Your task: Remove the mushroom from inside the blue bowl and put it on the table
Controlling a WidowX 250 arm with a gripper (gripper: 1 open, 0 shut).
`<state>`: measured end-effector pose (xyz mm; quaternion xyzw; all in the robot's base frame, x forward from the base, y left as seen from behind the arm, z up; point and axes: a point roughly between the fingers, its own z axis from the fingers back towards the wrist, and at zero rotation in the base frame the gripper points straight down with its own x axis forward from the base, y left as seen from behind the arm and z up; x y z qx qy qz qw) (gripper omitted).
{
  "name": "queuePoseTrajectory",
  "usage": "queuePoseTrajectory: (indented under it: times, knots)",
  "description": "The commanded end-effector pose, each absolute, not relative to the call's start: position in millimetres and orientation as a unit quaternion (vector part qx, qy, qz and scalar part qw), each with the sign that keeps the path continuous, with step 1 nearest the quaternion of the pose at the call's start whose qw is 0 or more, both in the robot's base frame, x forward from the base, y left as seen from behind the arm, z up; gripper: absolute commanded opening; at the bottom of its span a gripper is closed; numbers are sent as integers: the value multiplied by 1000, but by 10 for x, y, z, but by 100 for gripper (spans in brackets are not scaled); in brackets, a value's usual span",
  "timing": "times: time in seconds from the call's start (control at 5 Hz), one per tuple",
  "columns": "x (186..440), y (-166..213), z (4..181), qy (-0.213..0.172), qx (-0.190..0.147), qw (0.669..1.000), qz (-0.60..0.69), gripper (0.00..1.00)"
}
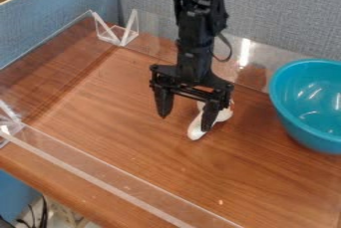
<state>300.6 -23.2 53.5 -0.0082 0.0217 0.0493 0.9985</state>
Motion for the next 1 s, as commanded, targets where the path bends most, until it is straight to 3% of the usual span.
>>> queuePoseTrajectory:
  times: [0.0, 0.6, 0.8]
  knots:
    - [3030, -265, 796, -14, -9, 997, 72, 100]
    - [3261, -100, 405, -19, -6, 997, 75, 100]
    - [3292, -86, 383, -20, -7, 998, 58, 100]
